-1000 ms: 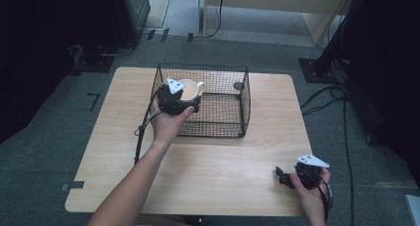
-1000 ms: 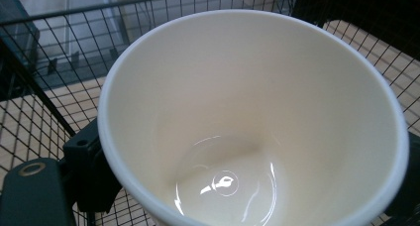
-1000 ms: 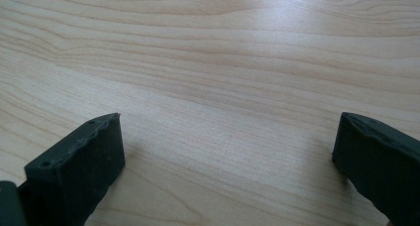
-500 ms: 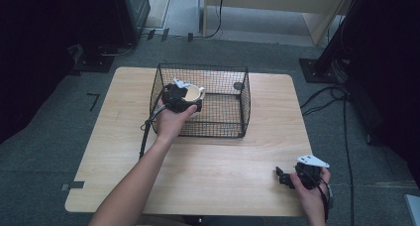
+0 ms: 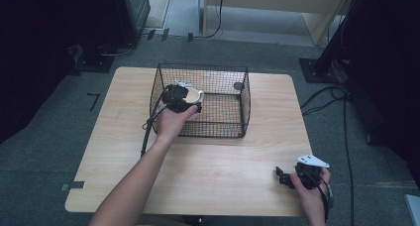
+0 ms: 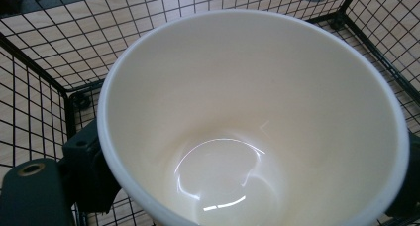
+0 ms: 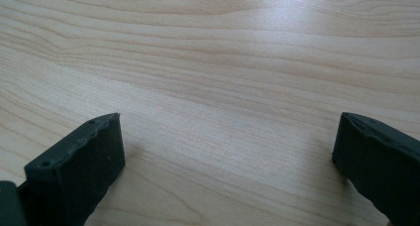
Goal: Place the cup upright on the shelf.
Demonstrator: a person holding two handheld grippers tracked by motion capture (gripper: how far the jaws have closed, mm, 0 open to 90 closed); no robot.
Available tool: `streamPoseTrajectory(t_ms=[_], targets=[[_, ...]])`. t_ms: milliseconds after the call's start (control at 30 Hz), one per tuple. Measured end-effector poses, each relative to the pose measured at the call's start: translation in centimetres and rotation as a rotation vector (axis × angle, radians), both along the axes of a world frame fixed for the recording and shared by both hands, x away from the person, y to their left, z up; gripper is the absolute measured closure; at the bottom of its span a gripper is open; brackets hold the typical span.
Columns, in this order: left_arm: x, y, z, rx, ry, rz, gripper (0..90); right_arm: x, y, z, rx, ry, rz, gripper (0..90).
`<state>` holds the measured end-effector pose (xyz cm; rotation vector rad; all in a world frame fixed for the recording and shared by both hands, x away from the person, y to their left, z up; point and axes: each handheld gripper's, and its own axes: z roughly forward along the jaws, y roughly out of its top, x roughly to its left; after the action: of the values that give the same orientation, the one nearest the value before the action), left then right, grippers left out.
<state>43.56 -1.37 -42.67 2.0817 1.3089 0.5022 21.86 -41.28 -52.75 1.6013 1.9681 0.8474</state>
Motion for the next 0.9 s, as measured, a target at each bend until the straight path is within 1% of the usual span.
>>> streamPoseTrajectory(t_ms=[267,533,667,900], targets=[[0.48,-0.28,-0.25,0.030,0.044,0.002,9.4,0.00,0.00,0.00,0.000,0.000,0.000,0.0],[0.77,-0.41,-0.42,0.045,0.069,0.005,9.3,0.00,0.00,0.00,0.000,0.000,0.000,0.0],[0.85,-0.39,-0.45,0.040,0.079,-0.003,9.2,0.00,0.00,0.00,0.000,0.000,0.000,0.0],[0.93,-0.29,-0.46,0.034,0.087,-0.003,9.2,0.00,0.00,0.00,0.000,0.000,0.000,0.0]])
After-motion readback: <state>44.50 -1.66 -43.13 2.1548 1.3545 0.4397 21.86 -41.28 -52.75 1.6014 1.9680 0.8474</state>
